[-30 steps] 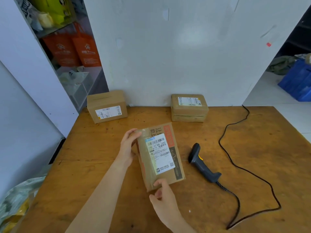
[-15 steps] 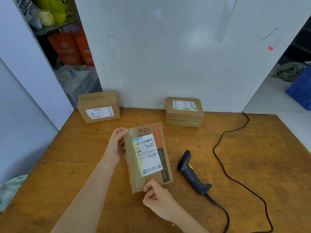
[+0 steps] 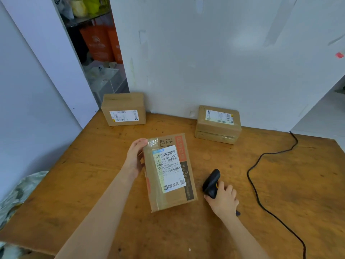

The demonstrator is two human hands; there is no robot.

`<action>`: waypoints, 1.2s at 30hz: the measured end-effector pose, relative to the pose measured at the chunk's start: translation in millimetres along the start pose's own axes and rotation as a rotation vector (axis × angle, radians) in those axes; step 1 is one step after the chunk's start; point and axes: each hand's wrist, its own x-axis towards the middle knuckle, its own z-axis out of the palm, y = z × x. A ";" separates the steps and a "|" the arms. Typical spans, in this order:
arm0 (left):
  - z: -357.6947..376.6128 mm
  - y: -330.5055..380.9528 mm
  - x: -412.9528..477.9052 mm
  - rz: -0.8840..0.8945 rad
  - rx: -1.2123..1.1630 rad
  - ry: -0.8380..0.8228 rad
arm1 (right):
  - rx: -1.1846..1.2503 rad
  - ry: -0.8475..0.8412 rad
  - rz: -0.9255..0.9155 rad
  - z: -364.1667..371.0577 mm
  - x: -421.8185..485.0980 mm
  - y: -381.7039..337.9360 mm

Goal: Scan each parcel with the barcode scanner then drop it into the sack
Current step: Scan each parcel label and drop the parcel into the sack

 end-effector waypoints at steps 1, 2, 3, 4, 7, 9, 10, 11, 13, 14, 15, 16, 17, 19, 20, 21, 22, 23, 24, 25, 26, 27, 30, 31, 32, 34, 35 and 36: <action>-0.8 0.1 -1.2 -0.008 -0.007 0.015 | 0.046 0.011 -0.010 0.9 1.6 -1.4; -1.9 -0.3 -1.7 -0.015 -0.013 0.027 | 0.146 0.013 -0.019 -0.1 1.4 -2.6; -3.1 -1.1 -1.9 -0.018 -0.019 0.035 | 0.278 0.013 -0.034 -2.7 -0.7 -3.7; -4.3 -2.2 -1.7 -0.018 -0.026 0.042 | 0.401 0.014 -0.054 -7.4 -4.1 -4.5; -4.5 -3.1 -1.8 -0.021 -0.040 0.058 | 0.674 0.016 -0.089 -32.4 -18.8 -8.7; -2.2 -3.5 -1.5 -0.011 -0.039 0.047 | 0.846 -0.008 -0.126 -58.2 -34.2 -13.9; -0.2 -3.8 -1.4 0.003 -0.031 0.036 | 0.918 -0.037 -0.179 -72.2 -43.6 -17.2; 2.7 -4.0 -1.6 0.015 -0.025 0.025 | 0.976 -0.078 -0.250 -85.5 -54.6 -20.8; 9.4 -5.0 -1.8 0.028 -0.030 0.011 | 1.044 -0.173 -0.397 -103.4 -76.5 -29.3; 12.9 -6.2 -1.8 0.030 -0.034 0.008 | 1.060 -0.223 -0.450 -108.8 -87.4 -34.4; 16.2 -7.6 -2.0 0.030 -0.036 0.005 | 1.065 -0.269 -0.488 -111.9 -97.3 -39.9; 19.2 -9.2 -1.9 0.030 -0.037 0.006 | 1.060 -0.306 -0.513 -114.1 -106.5 -45.8; 21.8 -10.6 -2.4 0.029 -0.037 0.008 | 1.049 -0.331 -0.525 -114.8 -114.1 -51.2; 25.2 -12.9 -3.0 0.029 -0.035 0.012 | 1.025 -0.336 -0.524 -113.9 -124.9 -59.2; 26.4 -13.5 -3.6 0.028 -0.033 0.012 | 1.013 -0.319 -0.517 -113.2 -128.0 -61.5; 27.7 -13.5 -4.6 0.028 -0.031 0.015 | 0.997 -0.293 -0.508 -112.4 -130.3 -62.3; 28.6 -13.7 -5.5 0.030 -0.029 0.017 | 0.980 -0.266 -0.498 -112.2 -132.0 -62.7; 29.4 -13.8 -6.0 0.032 -0.030 0.020 | 0.966 -0.245 -0.493 -112.3 -133.7 -61.8; 30.1 -13.8 -6.3 0.034 -0.032 0.023 | 0.958 -0.229 -0.493 -112.9 -135.5 -61.2; 30.9 -13.5 -6.9 0.035 -0.034 0.026 | 0.955 -0.215 -0.495 -113.3 -137.2 -60.1; 31.5 -13.4 -7.3 0.034 -0.036 0.029 | 0.954 -0.204 -0.494 -114.0 -138.7 -59.3; 32.0 -13.5 -7.5 0.031 -0.037 0.031 | 0.952 -0.195 -0.490 -114.3 -139.7 -58.2; 32.2 -15.7 -7.1 0.036 -0.034 0.036 | 0.941 -0.186 -0.470 -114.6 -141.1 -57.8; 32.2 -16.6 -7.0 0.042 -0.033 0.034 | 0.937 -0.184 -0.463 -114.4 -141.4 -57.4; 32.4 -17.1 -7.3 0.043 -0.031 0.033 | 0.938 -0.183 -0.459 -114.4 -141.6 -57.4; 33.5 -16.3 -8.2 0.036 -0.028 0.032 | 0.945 -0.178 -0.458 -114.0 -142.0 -56.7; 34.2 -16.1 -8.3 0.034 -0.028 0.033 | 0.945 -0.175 -0.458 -113.9 -142.1 -56.4; 34.4 -16.5 -7.9 0.035 -0.029 0.036 | 0.944 -0.175 -0.456 -113.9 -142.3 -56.1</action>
